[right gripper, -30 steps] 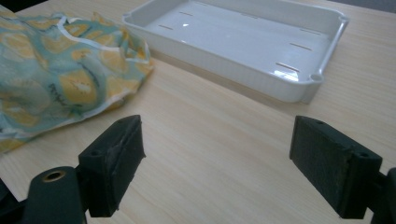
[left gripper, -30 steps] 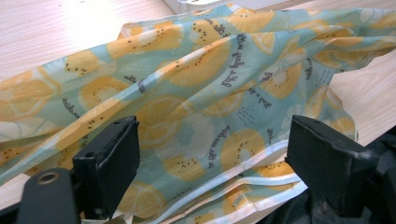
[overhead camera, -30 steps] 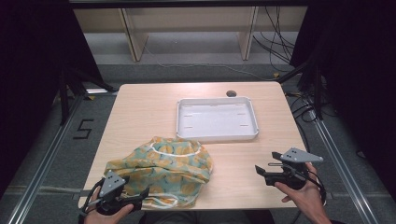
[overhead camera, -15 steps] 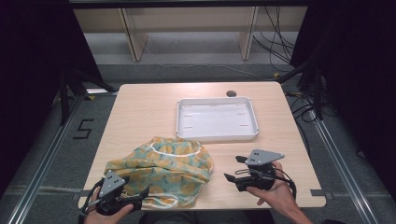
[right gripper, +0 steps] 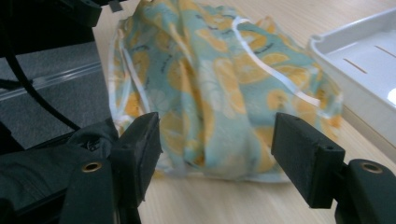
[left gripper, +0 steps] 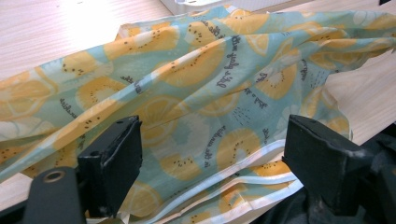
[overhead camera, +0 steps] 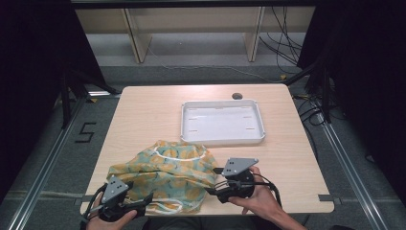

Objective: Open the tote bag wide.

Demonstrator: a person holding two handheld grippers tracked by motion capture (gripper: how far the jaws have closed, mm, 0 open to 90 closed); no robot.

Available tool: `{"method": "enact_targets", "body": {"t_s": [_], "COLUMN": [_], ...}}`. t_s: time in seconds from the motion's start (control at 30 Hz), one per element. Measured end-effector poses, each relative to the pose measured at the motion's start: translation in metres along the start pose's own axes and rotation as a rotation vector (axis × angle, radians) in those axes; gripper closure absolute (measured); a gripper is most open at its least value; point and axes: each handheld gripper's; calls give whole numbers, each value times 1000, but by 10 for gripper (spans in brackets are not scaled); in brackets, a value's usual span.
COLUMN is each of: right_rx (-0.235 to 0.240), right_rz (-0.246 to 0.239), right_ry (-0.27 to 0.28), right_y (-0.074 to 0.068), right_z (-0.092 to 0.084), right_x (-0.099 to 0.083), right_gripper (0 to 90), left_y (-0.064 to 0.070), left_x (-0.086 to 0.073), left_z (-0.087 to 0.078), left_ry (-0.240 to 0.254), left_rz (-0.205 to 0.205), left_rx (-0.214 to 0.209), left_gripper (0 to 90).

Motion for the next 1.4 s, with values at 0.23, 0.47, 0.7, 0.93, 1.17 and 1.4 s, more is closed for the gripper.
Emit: {"method": "enact_targets", "body": {"t_s": [0.23, 0.47, 0.7, 0.93, 1.17, 1.4], "right_rx": [6, 2, -19, -29, -65, -95], "right_rz": [-32, -58, -51, -30, -4, 70], "right_ry": [-42, -95, -140, -145, -162, -175], "right_y": [-5, -2, 5, 14, 24, 41], "right_z": [25, 42, 52, 39, 14, -32], "right_x": [9, 10, 8, 3, -8, -39], "right_gripper": [334, 416, 793, 900, 900, 900], "left_y": [1, 0, 0, 0, 7, 9], "left_x": [0, 0, 0, 0, -2, -2], "left_z": [0, -1, -1, -4, -4, -1], "left_ry": [3, 1, 3, 19, 3, -16], "left_rz": [8, 13, -2, -14, 10, 19], "left_rx": [-3, -3, -6, -15, -32, -42], "left_gripper": [189, 190, 190, 199, 204, 202]}}
Point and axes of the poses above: each handheld gripper's, and its own axes: z roughly forward along the jaws, x roughly out of its top, y roughly to its right, and after that the axes turned 4 degrees about -z, right-handed
